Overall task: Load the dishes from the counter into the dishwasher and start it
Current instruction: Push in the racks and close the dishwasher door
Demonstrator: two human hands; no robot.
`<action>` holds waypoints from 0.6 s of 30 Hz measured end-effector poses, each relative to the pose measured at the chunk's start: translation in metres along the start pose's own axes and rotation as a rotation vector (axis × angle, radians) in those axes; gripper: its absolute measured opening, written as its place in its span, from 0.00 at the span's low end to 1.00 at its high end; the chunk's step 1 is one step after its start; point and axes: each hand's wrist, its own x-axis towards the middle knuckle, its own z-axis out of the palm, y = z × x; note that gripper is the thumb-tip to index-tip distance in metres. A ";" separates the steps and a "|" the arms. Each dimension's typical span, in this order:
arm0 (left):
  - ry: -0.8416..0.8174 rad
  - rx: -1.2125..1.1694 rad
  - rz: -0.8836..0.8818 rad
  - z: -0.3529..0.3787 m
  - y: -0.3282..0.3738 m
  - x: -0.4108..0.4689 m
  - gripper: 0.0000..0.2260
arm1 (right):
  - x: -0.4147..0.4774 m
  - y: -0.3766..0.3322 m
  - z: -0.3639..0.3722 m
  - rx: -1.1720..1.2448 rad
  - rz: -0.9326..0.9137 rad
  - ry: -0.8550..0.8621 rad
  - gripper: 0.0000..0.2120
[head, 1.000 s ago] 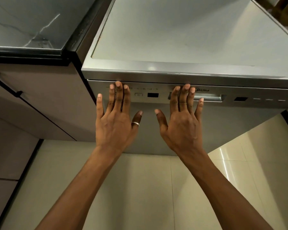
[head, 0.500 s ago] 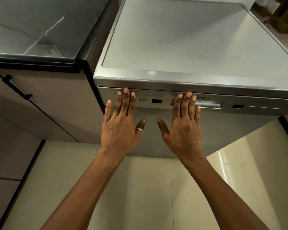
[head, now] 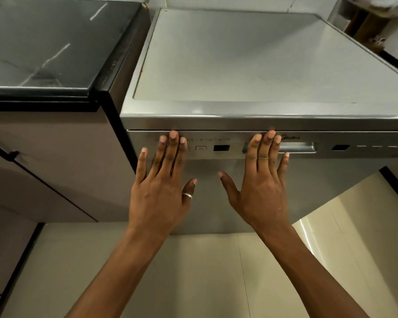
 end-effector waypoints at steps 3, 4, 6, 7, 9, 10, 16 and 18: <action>0.110 0.086 0.050 0.020 -0.009 0.003 0.42 | 0.004 0.002 0.018 -0.010 -0.034 0.102 0.49; 0.146 0.110 0.058 0.028 -0.011 0.004 0.43 | 0.004 0.003 0.024 -0.017 -0.038 0.157 0.49; 0.236 0.120 0.047 0.044 -0.016 0.005 0.42 | 0.006 0.005 0.037 -0.009 -0.044 0.267 0.49; 0.270 0.114 0.050 0.050 -0.018 0.006 0.42 | 0.008 0.005 0.042 -0.012 -0.050 0.315 0.49; 0.305 0.116 0.071 0.063 -0.020 0.005 0.43 | 0.012 0.007 0.053 -0.042 -0.049 0.403 0.49; 0.320 0.124 0.075 0.069 -0.022 0.005 0.44 | 0.014 0.008 0.058 -0.055 -0.046 0.443 0.49; 0.459 0.158 0.136 0.089 -0.035 0.008 0.48 | 0.024 0.011 0.076 -0.036 -0.054 0.596 0.50; 0.495 0.113 0.146 0.090 -0.036 0.011 0.50 | 0.024 0.014 0.079 -0.050 -0.063 0.623 0.49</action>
